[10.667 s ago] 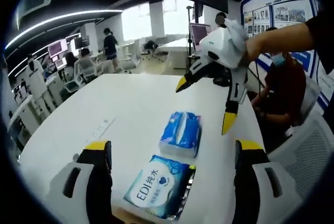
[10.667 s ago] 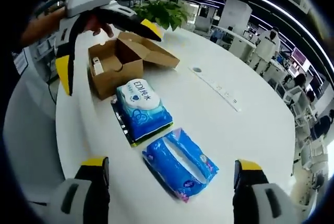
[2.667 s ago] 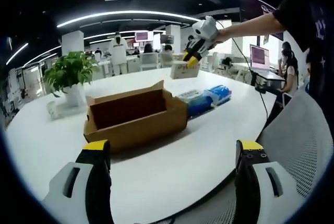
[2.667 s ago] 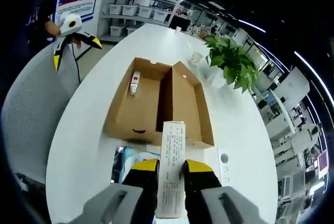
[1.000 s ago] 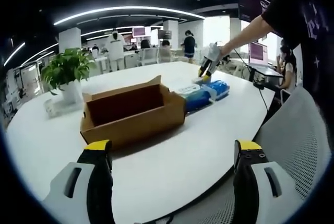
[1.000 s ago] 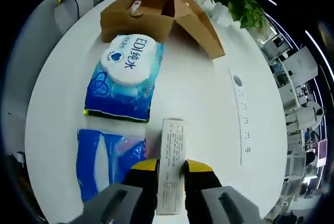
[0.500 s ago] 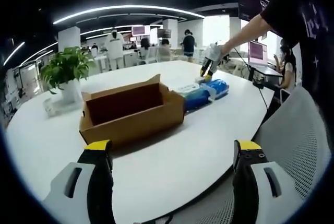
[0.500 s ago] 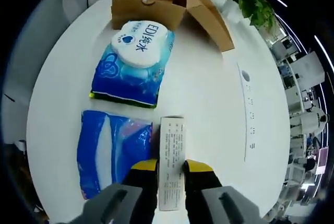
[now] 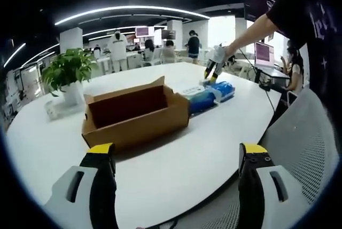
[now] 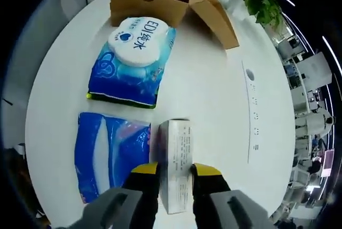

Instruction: Operate the shoe box by opening the lid, removing the specified soft item, and placing it in the target area until the item is outside and the box remains undamaged.

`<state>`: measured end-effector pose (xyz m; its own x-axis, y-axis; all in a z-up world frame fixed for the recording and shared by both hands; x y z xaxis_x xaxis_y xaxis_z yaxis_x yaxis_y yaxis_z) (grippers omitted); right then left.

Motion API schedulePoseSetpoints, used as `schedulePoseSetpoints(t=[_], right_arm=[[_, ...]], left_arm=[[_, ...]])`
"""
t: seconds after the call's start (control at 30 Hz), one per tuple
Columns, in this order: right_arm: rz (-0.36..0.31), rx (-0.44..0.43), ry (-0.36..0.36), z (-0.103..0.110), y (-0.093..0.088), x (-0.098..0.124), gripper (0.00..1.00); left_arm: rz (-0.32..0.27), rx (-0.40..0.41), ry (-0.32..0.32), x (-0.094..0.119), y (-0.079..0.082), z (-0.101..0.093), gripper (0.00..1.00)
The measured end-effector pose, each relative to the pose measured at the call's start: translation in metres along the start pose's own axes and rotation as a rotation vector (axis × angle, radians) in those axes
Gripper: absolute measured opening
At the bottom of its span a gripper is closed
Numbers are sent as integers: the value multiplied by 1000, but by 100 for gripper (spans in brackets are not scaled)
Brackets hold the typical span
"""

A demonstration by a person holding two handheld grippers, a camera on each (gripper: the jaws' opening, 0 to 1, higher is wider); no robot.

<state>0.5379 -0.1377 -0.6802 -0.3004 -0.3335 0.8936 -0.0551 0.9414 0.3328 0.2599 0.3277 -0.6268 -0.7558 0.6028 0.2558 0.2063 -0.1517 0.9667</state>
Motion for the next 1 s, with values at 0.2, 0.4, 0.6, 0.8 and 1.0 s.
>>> schedulePoseSetpoints(t=[0.2, 0.4, 0.6, 0.8, 1.0], right_arm=[[2, -22, -24, -1, -1, 10, 23], [-17, -73, -65, -1, 4, 24, 32], [-35, -111, -71, 6, 10, 33, 44], [-49, -158, -79, 14, 13, 43, 57], [-95, -247, -110, 22, 20, 52, 70]], left_arm=[[-3, -4, -6, 0, 0, -1, 95], [-10, -9, -11, 0, 1, -1, 95], [-16, -12, -12, 0, 1, 0, 97], [-23, -8, -16, 1, 2, 1, 98], [-27, -2, -17, 1, 3, 0, 99]])
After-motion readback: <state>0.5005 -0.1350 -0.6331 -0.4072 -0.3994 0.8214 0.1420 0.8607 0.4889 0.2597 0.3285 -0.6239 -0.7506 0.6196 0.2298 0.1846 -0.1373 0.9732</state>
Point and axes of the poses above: the point that each gripper's makers call its tool centre point, and the gripper's own axes: x roughly backward along the fingers, z roughly to its left, y roughly out of its top, the point moved 7 cm from there along x, roughly backward along the fingers, and after that the axes turned 9 degrees about -z, right-handed, at the moved point
